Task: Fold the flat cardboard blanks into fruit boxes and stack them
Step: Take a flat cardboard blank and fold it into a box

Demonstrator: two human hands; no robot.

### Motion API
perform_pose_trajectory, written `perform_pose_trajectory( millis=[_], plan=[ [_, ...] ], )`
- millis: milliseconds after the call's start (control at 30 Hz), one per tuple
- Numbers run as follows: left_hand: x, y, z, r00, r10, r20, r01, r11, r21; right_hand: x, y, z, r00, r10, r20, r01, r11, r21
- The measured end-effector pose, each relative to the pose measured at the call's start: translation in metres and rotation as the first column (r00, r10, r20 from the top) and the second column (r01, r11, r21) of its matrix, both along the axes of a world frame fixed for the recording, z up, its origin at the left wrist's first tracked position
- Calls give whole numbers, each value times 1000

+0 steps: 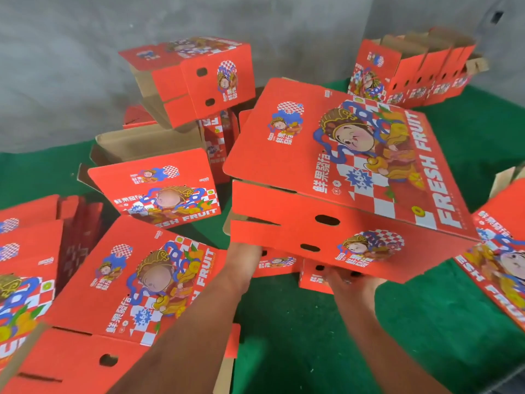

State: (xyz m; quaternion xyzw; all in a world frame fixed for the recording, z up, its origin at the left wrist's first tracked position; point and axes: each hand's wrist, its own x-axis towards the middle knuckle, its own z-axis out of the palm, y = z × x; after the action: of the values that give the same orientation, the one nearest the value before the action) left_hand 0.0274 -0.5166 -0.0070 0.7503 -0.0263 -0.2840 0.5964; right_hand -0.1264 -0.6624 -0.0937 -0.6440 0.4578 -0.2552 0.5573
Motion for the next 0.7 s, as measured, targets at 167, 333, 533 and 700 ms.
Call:
perform_pose_trajectory(
  millis=[167,333,533,700],
  plan=[
    [-5,-7,3,1000,25,-6,-25,1000,16,-5,2,2,1000,-5,-27,4,999,-51],
    [-15,-1,-7,998,1,57,-9,992,126,-21,1,3,998,13,-57,-19,995,-102],
    [-45,3,-1,986,-32,162,22,998,63,-44,-6,8,998,29,-62,-39,984,-173],
    [-98,-31,10,926,-269,266,317,936,-153,-48,-12,26,998,49,-38,-58,949,-311]
  ],
)
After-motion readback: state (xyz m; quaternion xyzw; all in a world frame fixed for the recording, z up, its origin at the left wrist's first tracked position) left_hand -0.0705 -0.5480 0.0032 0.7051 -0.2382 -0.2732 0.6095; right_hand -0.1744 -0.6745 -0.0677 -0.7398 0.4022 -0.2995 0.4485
